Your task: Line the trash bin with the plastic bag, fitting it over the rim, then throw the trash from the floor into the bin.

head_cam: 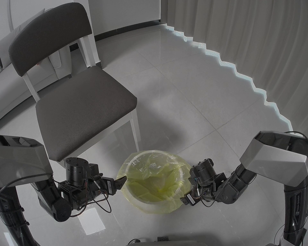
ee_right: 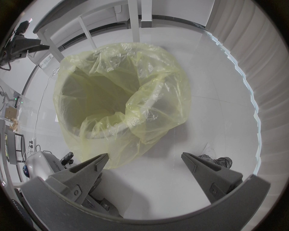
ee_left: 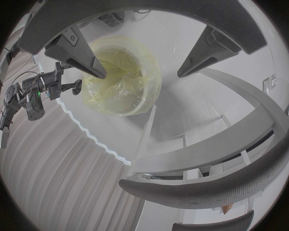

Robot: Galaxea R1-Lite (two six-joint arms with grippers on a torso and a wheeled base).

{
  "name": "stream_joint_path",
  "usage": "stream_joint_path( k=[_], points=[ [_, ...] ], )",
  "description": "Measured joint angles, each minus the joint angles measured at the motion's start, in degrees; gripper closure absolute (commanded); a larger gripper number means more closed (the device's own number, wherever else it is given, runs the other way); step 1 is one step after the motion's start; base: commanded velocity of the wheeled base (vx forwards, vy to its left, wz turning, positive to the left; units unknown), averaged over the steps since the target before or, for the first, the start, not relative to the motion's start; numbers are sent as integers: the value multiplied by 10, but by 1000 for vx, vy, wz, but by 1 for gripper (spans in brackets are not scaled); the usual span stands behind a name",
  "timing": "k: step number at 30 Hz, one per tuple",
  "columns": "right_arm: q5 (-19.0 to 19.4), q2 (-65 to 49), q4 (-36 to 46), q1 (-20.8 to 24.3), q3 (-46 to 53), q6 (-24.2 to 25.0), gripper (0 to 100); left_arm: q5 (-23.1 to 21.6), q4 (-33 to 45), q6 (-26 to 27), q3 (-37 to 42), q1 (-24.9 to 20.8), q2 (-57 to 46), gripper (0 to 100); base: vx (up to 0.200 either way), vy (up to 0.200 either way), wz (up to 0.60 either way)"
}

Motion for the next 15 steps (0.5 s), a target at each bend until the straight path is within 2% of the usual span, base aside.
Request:
stream_joint_path(
  k=[10,15],
  points=[
    [2,-102,0,-7,65,2,0,-4,-2,0,2,0,-13,0,0,0,0],
    [5,-175,2,-35,109,1,0,-10,-2,0,2,0,-20,0,0,0,0]
  ],
)
